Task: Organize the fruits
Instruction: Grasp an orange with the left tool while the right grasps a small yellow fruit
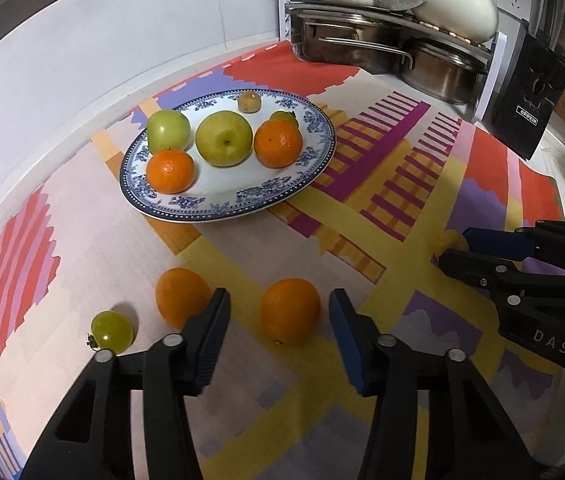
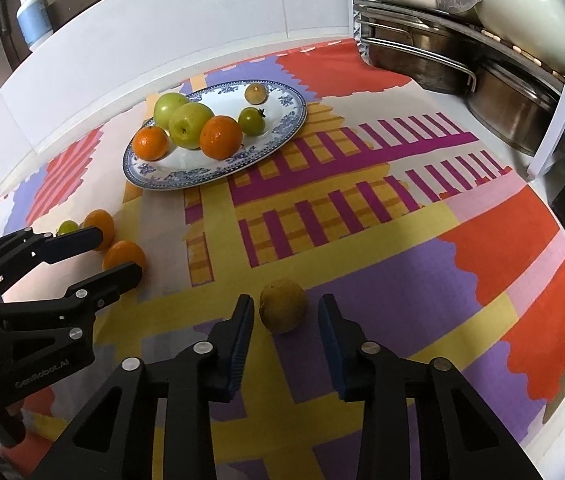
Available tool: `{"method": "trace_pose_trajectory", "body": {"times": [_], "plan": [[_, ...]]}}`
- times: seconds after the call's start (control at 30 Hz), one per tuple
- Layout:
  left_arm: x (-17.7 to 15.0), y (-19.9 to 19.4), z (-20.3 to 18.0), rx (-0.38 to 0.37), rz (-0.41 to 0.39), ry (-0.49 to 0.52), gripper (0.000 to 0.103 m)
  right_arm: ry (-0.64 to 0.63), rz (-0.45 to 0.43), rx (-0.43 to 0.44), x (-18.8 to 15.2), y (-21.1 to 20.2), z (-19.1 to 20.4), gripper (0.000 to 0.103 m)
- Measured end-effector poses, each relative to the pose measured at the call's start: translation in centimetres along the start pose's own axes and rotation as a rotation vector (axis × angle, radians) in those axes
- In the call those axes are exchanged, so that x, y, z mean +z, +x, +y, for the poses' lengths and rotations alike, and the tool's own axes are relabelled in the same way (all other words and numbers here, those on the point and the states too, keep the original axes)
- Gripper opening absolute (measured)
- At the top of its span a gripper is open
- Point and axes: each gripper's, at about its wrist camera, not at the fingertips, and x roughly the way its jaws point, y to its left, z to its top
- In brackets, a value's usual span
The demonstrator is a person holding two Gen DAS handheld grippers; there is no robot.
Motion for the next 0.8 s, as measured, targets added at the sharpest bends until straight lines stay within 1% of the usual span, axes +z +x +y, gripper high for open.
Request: {"method": "trace_pose_trajectory", "body": {"times": [0.07,0.1,0.2,0.4,0.8], "plan": [[0.0,0.2,-0.1,-0.008,0.009,0.004,0.04,-0.008,0.001,0.001,0.0,0.0,0.1,0.026],[-0.1,0.2,-0.1,-0.011,0.011,0.004,0.039,-0.01,0.0,-0.001,-0.1,0.0,0.2,0.026],[-0.1,0.3,-0.1,-0.018,0.014,0.002,0.032,-0.013,-0.002,-0.005,-0.1,0.0,0.2,0.026],[-0.2,0.0,0.0,-0.013,0.013,-0.004,0.032,-0.023,-0.011,-0.015,-0.1,-0.3,0.3,0.026],[0.0,-2.5,0.1,-0.021,-0.035,-0.012,0.032,-0.036,-0.05,-0.001,0.3,-2.0,0.7,0.026]]}}
